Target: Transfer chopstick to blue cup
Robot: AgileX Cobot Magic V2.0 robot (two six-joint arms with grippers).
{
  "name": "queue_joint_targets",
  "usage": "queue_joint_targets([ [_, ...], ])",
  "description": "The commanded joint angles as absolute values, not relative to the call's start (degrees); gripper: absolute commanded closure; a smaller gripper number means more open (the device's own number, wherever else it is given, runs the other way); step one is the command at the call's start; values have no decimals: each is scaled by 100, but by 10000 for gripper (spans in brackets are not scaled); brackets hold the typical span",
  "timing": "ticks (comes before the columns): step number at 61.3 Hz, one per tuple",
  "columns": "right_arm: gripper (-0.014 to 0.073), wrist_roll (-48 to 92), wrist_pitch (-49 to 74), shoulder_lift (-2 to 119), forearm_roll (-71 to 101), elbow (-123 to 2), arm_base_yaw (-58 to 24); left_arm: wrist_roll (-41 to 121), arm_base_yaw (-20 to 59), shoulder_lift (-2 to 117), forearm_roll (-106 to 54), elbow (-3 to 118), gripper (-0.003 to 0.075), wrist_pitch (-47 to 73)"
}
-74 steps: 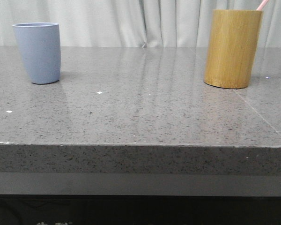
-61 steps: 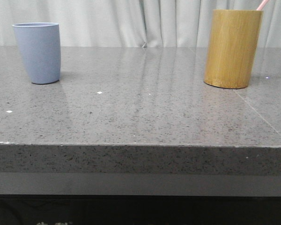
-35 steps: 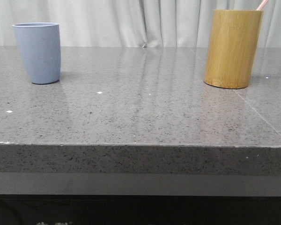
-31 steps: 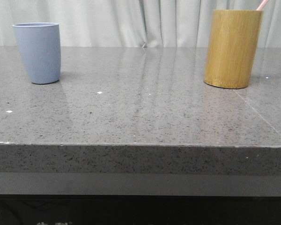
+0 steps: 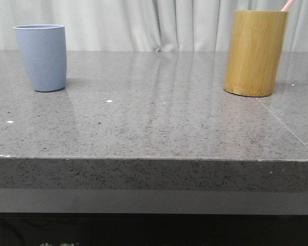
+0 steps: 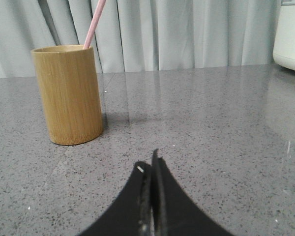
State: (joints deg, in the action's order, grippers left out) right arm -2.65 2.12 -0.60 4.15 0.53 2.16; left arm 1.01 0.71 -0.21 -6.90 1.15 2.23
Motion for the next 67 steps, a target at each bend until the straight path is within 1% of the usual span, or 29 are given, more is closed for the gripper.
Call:
queue_joint_targets([
  [1, 660, -230, -217, -169, 348, -508, 196, 82, 76, -152, -731, 726, 739, 0],
  [8, 660, -230, 260, -134, 348, -1260, 196, 82, 76, -96, -731, 1622, 739, 821],
  [16, 660, -230, 1027, 130, 348, -2219, 196, 82, 76, 267, -731, 2639, 739, 1548],
  [28, 660, -230, 2176, 983, 343, -3528, 196, 82, 76, 1130, -771, 4058, 739, 2736],
  [36, 660, -225, 2891, 1640, 341, -4138, 196, 82, 76, 1693, -771, 4757, 739, 3356],
  [42, 660, -225, 3389, 2097, 337, -4344, 196, 82, 76, 2040, -771, 4912, 739, 3403],
  [49, 660, -225, 3650, 2479, 337, -4351, 196, 82, 76, 2262, -771, 4848, 739, 3432],
  [67, 660, -171, 3957, 3209, 337, -4351, 196, 82, 76, 2697, -771, 4365, 739, 3357],
])
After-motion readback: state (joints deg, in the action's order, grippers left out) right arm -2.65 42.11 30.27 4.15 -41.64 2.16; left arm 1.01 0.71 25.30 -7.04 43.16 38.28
